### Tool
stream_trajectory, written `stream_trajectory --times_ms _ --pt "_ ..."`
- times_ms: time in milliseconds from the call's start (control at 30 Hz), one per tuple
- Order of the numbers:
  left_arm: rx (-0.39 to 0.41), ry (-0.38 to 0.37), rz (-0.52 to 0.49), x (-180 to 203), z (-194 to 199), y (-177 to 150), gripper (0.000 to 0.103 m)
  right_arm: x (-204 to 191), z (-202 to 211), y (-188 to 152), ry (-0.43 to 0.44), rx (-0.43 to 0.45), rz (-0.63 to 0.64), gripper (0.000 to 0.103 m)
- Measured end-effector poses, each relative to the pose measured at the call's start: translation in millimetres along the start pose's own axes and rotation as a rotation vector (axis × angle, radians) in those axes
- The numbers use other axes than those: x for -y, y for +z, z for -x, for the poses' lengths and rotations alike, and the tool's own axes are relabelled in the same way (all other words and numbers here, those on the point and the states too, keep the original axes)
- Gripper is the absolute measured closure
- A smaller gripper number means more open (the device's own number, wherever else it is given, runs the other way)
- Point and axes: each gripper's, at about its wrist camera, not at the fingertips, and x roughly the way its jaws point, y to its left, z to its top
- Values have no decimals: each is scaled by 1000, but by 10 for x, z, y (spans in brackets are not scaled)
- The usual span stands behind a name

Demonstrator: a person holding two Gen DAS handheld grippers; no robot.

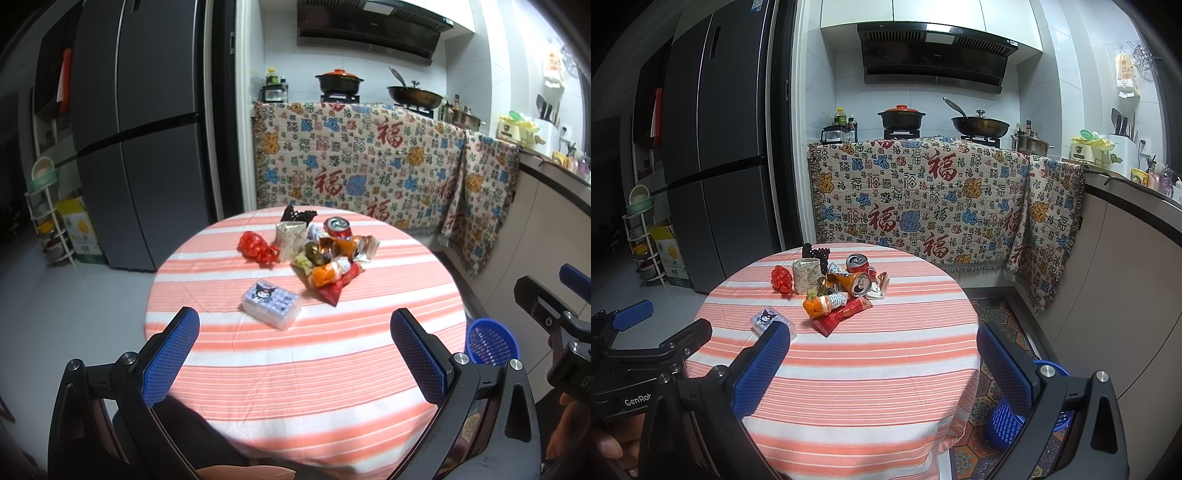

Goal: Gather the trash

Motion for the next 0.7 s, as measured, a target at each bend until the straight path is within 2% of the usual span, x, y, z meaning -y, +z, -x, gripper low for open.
stream_trajectory --times_ms 700 --pt "-8 3 6 -36 -39 -79 0 -26 -28 -16 3 -5 0 0"
